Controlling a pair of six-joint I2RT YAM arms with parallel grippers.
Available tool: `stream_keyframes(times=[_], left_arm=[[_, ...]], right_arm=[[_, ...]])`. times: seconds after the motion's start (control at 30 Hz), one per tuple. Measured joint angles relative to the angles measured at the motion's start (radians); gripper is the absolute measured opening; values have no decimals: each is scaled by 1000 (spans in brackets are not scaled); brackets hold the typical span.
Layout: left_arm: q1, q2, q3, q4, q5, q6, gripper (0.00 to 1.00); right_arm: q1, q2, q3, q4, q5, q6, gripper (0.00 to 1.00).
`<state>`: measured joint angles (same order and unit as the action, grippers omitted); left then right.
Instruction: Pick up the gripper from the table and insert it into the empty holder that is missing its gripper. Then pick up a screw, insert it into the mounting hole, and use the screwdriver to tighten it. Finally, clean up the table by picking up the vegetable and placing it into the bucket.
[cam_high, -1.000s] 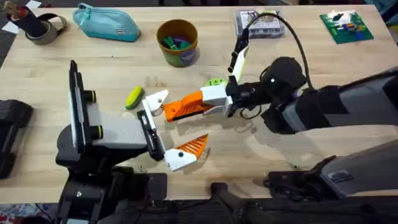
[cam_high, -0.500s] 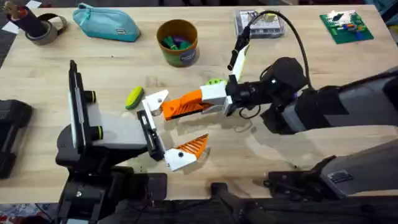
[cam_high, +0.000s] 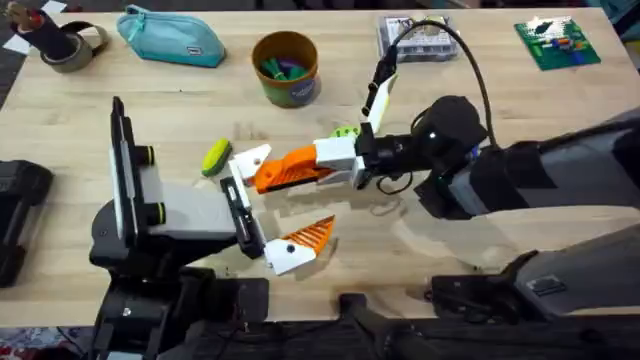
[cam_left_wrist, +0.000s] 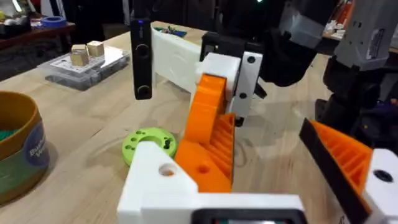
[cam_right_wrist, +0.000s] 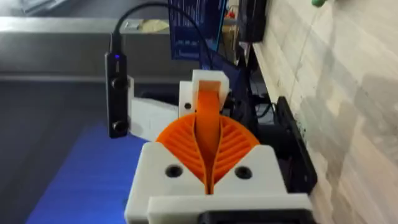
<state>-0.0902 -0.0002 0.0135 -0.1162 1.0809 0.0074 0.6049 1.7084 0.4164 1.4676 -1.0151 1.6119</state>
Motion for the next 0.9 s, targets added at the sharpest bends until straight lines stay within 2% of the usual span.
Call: stream_keyframes(times=[0.37,0.9], left_arm=[[0,0,0,0,0,1,992],[5,0,0,4,-38,2,992]], right_arm=[[3,9,15,-12,42,0,20],[15,13,118,-178,22,-40,20]])
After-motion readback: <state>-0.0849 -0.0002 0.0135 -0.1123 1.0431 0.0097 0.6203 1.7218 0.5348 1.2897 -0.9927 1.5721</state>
